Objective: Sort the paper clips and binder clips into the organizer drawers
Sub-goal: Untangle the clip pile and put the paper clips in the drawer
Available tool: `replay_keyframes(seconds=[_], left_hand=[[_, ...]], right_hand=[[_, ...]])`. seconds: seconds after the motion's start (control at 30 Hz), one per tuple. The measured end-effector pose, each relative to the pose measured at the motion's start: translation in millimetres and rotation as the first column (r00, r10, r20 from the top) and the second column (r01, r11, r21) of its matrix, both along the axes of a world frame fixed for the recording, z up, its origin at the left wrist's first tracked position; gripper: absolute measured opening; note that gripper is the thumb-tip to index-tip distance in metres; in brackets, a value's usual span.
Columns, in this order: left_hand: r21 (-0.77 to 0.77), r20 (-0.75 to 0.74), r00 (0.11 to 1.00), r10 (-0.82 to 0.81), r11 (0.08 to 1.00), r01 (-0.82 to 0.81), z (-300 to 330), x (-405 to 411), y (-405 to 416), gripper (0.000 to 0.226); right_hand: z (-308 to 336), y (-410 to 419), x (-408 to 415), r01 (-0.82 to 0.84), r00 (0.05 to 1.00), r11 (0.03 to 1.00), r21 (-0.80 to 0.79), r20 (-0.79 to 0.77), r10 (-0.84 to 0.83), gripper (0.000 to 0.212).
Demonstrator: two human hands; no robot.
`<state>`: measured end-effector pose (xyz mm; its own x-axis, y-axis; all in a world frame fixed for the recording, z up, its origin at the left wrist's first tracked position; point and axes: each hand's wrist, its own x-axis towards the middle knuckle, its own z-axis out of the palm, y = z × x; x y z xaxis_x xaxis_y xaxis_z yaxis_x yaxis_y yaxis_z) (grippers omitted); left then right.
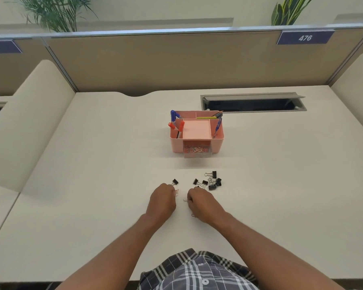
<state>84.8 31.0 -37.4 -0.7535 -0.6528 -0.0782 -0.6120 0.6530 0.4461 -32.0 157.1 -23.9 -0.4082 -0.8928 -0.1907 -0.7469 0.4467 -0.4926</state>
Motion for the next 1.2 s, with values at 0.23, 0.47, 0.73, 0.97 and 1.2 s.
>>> replay_keyframes(seconds=[0.23, 0.47, 0.73, 0.97, 1.2], left_hand=[[0.220, -0.226, 0.963, 0.150, 0.971, -0.099, 30.5, -21.4, -8.0, 0.016], [0.154, -0.356, 0.932, 0.073, 0.988, -0.019, 70.5, -92.0, -27.1, 0.016], [0.143, -0.418, 0.906, 0.065, 0.990, -0.004, 76.9, -104.9, -31.2, 0.014], [0.010, -0.264, 0.964, 0.000, 1.000, 0.003, 20.5, -26.7, -4.1, 0.015], [-0.075, -0.085, 0.995, 0.045, 0.996, -0.051, -3.9, 3.2, 22.2, 0.007]], right_hand=[[26.0, -12.7, -38.2, 0.362, 0.931, 0.882, -0.303, 0.176, -0.321, 0.018], [72.4, -46.0, -87.5, 0.394, 0.916, 0.827, -0.402, 0.103, -0.387, 0.020], [78.4, -36.8, -90.5, 0.322, 0.947, 0.850, -0.417, 0.121, -0.299, 0.017], [29.2, 27.3, -61.1, -0.025, 0.999, 0.999, 0.034, 0.037, 0.024, 0.028], [-8.4, 47.6, -37.1, 0.002, 0.994, 0.998, -0.065, -0.113, -0.010, 0.013]])
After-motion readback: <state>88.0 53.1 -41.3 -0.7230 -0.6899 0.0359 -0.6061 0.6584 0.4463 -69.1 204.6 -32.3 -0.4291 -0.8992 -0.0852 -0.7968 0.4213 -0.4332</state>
